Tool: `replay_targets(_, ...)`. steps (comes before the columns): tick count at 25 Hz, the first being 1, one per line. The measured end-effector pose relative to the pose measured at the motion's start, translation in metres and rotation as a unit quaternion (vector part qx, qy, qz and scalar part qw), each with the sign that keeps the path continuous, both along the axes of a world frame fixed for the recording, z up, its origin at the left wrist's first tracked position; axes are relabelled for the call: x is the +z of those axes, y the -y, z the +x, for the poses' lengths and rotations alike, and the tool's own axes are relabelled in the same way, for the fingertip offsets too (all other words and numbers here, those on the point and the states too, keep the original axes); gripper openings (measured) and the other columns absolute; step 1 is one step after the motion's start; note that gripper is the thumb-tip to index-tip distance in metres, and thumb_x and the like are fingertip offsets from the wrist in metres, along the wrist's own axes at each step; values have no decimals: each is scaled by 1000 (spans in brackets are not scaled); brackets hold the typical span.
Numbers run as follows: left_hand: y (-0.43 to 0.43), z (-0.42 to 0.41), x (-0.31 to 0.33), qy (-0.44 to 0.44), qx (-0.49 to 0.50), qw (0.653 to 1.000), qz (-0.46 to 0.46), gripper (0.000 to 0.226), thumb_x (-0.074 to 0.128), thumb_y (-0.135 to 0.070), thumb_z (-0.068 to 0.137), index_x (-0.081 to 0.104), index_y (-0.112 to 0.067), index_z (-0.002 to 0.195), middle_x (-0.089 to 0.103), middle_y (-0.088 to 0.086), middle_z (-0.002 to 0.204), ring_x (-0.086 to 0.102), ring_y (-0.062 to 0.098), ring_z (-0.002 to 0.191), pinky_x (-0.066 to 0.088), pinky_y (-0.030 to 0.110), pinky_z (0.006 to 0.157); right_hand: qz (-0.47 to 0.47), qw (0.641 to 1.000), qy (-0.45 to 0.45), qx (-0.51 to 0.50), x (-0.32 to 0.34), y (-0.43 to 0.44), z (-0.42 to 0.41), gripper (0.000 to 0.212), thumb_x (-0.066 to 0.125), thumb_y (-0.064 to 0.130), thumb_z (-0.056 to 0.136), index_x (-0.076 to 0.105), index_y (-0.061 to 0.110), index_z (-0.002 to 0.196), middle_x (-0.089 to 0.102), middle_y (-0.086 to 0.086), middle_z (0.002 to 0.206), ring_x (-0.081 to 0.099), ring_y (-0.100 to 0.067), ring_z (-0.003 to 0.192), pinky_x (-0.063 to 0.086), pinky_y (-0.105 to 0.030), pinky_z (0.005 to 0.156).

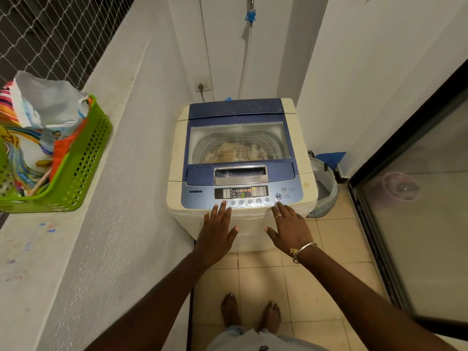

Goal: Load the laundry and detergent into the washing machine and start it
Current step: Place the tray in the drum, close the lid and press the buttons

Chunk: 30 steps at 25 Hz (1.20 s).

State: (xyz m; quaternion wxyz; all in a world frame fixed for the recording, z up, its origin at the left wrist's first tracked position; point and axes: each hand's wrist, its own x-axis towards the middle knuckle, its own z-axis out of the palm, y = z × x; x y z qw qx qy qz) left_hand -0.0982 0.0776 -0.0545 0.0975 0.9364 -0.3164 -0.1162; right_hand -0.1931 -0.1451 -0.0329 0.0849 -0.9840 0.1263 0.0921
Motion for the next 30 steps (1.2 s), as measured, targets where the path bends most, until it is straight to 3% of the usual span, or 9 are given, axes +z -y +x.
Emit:
replay_targets(9,-3,-17,-1,-16,8,1000,-10,66,32,-51,100,20,-16,155,4,7,165,6,28,152,3,45,120,10,999,-12,32,-3,-23,-12,71,41,57,95,29,16,152,25,-7,161,24,-27,148,32,-47,115)
replay_targets(15,-7,-25,-5,-21,13,1000,-11,76,12,-62,93,17,-19,156,5,6,165,5,27,152,-3,40,117,18,999,-31,38,-5,-36,-17,70,39,57,97,25,18,154,20,-6,163,18,-27,150,27,-48,118)
replay_targets(25,-13,-27,-7,-28,19,999,-3,77,10,-63,93,13,-19,156,3,5,165,1,25,153,-3,40,119,22,998,-45,50,-6,-46,-15,70,38,58,96,25,18,153,18,-5,163,16,-26,150,26,-48,118)
replay_targets(30,-14,-25,-7,-33,22,999,-4,68,28,-55,101,14,-19,156,3,5,165,1,25,153,-5,39,118,27,997,-49,49,-6,-50,-12,71,40,58,96,27,18,153,20,-6,163,18,-27,150,26,-49,118)
